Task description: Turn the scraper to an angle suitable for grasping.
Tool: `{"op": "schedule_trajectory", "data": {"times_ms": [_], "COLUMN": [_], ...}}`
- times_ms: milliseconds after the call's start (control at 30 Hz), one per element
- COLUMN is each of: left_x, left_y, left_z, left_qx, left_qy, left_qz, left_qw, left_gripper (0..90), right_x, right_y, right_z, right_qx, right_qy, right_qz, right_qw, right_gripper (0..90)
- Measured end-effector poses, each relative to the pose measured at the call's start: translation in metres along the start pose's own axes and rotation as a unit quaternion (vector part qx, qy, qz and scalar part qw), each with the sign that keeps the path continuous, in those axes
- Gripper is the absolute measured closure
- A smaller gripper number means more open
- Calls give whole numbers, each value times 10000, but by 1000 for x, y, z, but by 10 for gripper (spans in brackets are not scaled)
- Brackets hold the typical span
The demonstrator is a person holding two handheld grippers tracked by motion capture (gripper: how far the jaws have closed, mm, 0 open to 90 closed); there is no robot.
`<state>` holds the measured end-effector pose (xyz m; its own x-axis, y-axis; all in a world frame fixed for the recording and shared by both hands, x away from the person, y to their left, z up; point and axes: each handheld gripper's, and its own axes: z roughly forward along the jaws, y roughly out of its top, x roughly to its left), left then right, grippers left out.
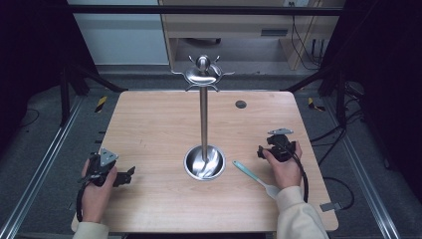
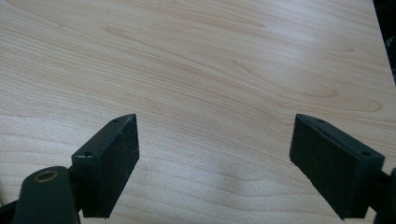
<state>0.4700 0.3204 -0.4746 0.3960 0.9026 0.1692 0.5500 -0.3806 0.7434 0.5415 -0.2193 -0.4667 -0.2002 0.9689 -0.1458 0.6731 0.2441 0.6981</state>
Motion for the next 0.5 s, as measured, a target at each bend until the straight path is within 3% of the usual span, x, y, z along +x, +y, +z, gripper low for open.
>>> {"op": "schedule_trajectory", "data": {"times_ms": [133,267,333,367,500], "left_x": [-1,-1,0,0,-1], "left_y": [0,0,0,0,1], "left_z": [0,0,0,0,0], "left_qx": [10,13,18,14,14], "left_qy": [-10,-8,-8,-4,-9], "left_qz": [16,18,24,21,19], "left_qw": [10000,10000,10000,10000,10000], "left_gripper": [32,32,32,32,33], "right_x": [2,5,7,7,13], "right_y": [0,1,1,1,1], "right_z": [0,-1,-2,-2,-2], "right_qx": [-8,-47,-52,-52,-66], "right_qy": [9,-1,118,118,292], "right_qz": [-16,-143,-194,-194,-456], "right_qw": [10000,9999,9997,9997,9985], "right_gripper": [214,323,418,418,551]}}
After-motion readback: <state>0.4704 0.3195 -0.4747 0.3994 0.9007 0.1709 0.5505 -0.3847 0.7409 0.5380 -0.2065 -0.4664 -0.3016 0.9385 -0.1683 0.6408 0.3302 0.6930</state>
